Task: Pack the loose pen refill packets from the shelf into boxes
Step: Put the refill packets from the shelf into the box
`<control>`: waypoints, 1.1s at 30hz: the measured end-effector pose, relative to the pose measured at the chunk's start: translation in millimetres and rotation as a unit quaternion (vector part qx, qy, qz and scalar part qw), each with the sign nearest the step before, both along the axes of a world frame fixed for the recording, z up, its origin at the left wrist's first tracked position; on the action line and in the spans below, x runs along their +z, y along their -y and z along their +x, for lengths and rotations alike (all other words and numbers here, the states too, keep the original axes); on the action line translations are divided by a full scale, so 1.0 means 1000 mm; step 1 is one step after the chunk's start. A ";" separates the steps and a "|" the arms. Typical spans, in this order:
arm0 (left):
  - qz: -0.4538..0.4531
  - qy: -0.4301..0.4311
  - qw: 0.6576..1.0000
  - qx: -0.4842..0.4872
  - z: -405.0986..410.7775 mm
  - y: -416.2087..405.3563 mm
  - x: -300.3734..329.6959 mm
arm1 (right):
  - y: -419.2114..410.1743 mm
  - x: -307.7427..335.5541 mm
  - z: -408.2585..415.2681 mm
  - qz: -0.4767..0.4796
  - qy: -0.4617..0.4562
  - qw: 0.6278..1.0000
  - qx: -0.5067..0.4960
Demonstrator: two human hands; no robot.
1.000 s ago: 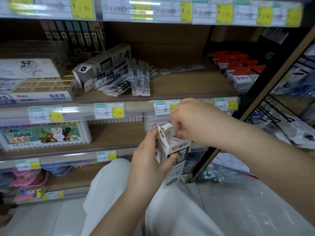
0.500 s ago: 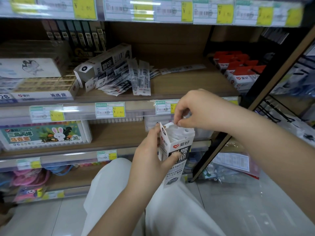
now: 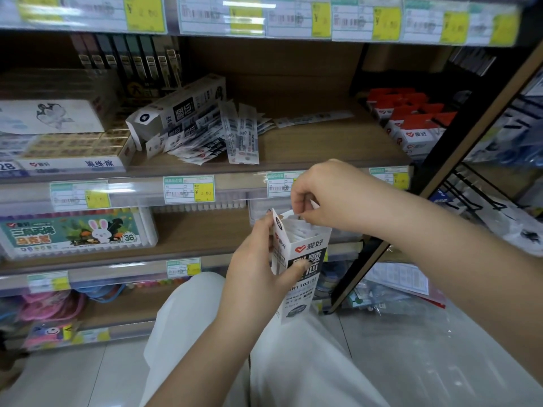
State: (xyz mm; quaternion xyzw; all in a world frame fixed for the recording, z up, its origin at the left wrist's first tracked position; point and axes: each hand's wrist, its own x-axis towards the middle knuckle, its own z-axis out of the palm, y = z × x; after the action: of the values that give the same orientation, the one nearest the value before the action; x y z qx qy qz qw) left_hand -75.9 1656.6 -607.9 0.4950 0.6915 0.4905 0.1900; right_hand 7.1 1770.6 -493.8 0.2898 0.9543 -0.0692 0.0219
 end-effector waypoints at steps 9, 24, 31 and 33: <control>-0.004 -0.003 1.000 -0.010 0.005 -0.002 -0.002 | 0.008 0.005 0.002 0.038 0.073 0.996 0.044; 0.001 -0.002 1.000 -0.012 0.005 0.005 -0.001 | -0.006 0.017 0.013 -0.188 0.006 0.980 0.069; 0.008 -0.006 1.000 -0.013 0.001 0.005 -0.003 | -0.002 0.014 0.030 -0.087 -0.017 0.992 0.090; 0.012 -0.007 1.000 -0.013 0.001 0.005 -0.003 | 0.000 0.010 0.031 -0.060 0.006 0.993 0.100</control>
State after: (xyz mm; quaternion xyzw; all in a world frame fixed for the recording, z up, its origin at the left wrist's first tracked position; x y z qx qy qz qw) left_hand -75.0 1651.8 -610.6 0.5099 0.6801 0.4929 0.1857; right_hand 38.5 1770.5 -483.4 0.1915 0.9726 -0.1217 0.0517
